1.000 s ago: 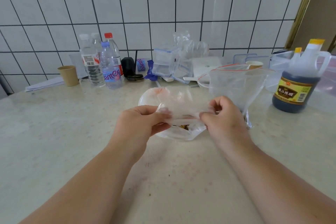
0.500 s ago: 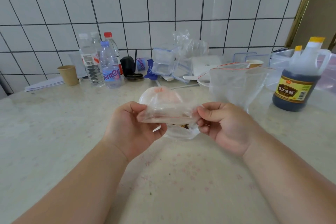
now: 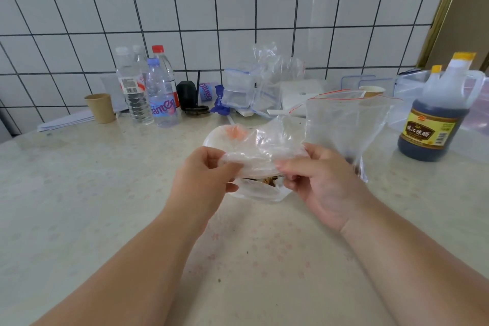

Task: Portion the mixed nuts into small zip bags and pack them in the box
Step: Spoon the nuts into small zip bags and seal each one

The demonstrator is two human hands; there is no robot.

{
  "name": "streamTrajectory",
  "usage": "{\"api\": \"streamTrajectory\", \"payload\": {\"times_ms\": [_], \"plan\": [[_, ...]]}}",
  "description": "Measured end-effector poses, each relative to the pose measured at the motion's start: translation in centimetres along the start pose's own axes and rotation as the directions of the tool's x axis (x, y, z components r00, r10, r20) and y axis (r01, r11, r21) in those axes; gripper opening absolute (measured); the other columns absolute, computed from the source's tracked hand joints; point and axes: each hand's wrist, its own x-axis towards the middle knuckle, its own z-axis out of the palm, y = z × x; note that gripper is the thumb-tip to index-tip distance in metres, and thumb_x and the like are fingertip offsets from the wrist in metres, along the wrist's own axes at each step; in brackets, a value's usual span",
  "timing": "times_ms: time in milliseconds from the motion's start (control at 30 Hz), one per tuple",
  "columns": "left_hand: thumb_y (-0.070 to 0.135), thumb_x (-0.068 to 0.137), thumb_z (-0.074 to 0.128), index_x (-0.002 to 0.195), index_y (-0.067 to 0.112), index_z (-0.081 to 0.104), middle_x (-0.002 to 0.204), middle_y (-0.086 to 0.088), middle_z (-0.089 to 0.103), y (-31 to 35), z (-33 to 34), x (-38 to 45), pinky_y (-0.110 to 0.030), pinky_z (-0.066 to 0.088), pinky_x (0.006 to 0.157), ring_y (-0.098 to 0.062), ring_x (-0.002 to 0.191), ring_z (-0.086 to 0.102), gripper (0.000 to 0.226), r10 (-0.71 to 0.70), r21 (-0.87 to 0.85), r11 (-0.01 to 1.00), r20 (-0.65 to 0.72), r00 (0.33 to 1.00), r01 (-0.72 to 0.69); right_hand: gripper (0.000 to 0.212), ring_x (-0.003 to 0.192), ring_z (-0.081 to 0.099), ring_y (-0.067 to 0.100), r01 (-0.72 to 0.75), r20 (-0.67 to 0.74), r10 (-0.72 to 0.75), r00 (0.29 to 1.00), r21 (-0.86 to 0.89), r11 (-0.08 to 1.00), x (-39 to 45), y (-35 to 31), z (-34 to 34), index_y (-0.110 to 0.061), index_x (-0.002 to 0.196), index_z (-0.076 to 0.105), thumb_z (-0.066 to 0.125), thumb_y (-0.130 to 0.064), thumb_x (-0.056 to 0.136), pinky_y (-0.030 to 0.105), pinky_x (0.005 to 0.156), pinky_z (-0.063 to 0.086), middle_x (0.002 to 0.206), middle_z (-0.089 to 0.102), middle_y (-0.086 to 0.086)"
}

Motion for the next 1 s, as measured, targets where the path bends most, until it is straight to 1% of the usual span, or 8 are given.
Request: {"api": "streamTrajectory", "payload": {"times_ms": [133,233,333,467,600,700,800,1000], "plan": [[0.02,0.088,0.081,0.078,0.015,0.078,0.07,0.002,0.078,-0.4,-0.3,0.5,-0.041,0.064,0.08,-0.015,0.065,0.078,0.011,-0.026,-0.048,0.999,-0.117,0.993,0.02,0.026,0.053,0.051,0.012,-0.004,-0.121,-0.025,0.992,-0.229,0.973,0.2,0.4,-0.6,-0.016,0.061,0.056,0.081,-0.025,0.062,0.027,0.059,0.044,0.055,0.055,-0.003],[0.014,0.088,0.081,0.075,0.017,0.083,0.088,-0.007,0.082,0.0,-0.3,0.4,-0.031,0.063,0.078,-0.02,0.082,0.08,0.014,-0.067,-0.244,0.967,0.03,0.997,0.072,0.028,0.051,0.056,0.012,-0.054,-0.293,-0.056,0.954,-0.352,0.935,0.3,0.9,-0.9,-0.015,0.072,0.055,0.077,-0.031,0.065,0.03,0.057,0.048,0.054,0.057,-0.006],[0.001,0.088,0.072,0.069,0.014,0.083,0.085,-0.009,0.08,0.6,-0.2,0.1,-0.026,0.062,0.068,-0.016,0.074,0.077,0.025,-0.102,-0.458,0.867,0.224,0.969,0.197,0.014,0.048,0.063,0.009,-0.029,-0.417,-0.194,0.888,-0.471,0.882,0.3,0.8,-1.0,-0.019,0.083,0.059,0.07,-0.015,0.074,0.02,0.047,0.049,0.056,0.063,-0.013],[0.008,0.07,0.073,0.07,0.015,0.081,0.085,-0.006,0.077,1.1,-0.5,0.0,-0.032,0.062,0.068,-0.019,0.073,0.074,0.01,-0.109,-0.629,0.699,0.378,0.919,0.341,0.013,0.053,0.07,0.011,-0.013,-0.401,-0.289,0.869,-0.603,0.798,0.3,0.2,-1.3,-0.025,0.079,0.065,0.074,-0.016,0.08,0.019,0.052,0.05,0.066,0.069,-0.015],[0.009,0.069,0.07,0.073,0.01,0.079,0.085,-0.008,0.073,1.0,-1.0,0.2,-0.042,0.062,0.07,-0.026,0.076,0.071,0.011,-0.142,-0.651,0.632,0.436,0.889,0.42,0.01,0.056,0.069,0.014,-0.069,-0.34,-0.102,0.935,-0.457,0.887,0.0,-0.4,-1.5,-0.019,0.078,0.074,0.078,-0.01,0.081,0.023,0.06,0.057,0.063,0.073,0.001],[0.009,0.066,0.068,0.08,0.005,0.073,0.086,-0.011,0.069,1.4,-1.1,0.4,-0.042,0.062,0.067,-0.027,0.08,0.068,0.016,-0.175,-0.628,0.665,0.395,0.902,0.404,0.015,0.054,0.06,0.012,-0.146,-0.211,0.13,0.969,-0.062,0.987,0.2,-1.0,-1.4,-0.006,0.073,0.071,0.067,0.004,0.083,0.021,0.051,0.051,0.072,0.068,0.01],[0.01,0.063,0.066,0.078,0.006,0.065,0.088,-0.011,0.066,1.4,-1.3,0.5,-0.04,0.061,0.067,-0.023,0.07,0.067,0.015,-0.181,-0.613,0.68,0.391,0.903,0.402,0.013,0.057,0.05,0.014,-0.239,0.021,0.241,0.97,0.227,0.944,-0.1,-1.6,-1.0,-0.006,0.063,0.067,0.059,-0.001,0.072,0.021,0.047,0.041,0.07,0.061,0.006],[0.012,0.069,0.066,0.055,0.014,0.065,0.07,-0.003,0.06,1.5,-1.3,0.1,-0.036,0.059,0.061,-0.017,0.059,0.062,0.014,-0.195,-0.52,0.777,0.338,0.921,0.355,0.003,0.056,0.044,0.017,-0.279,0.06,0.274,0.96,0.284,0.917,-0.4,-1.7,-0.2,-0.008,0.068,0.058,0.059,-0.01,0.07,0.026,0.052,0.031,0.066,0.054,0.004]]}}
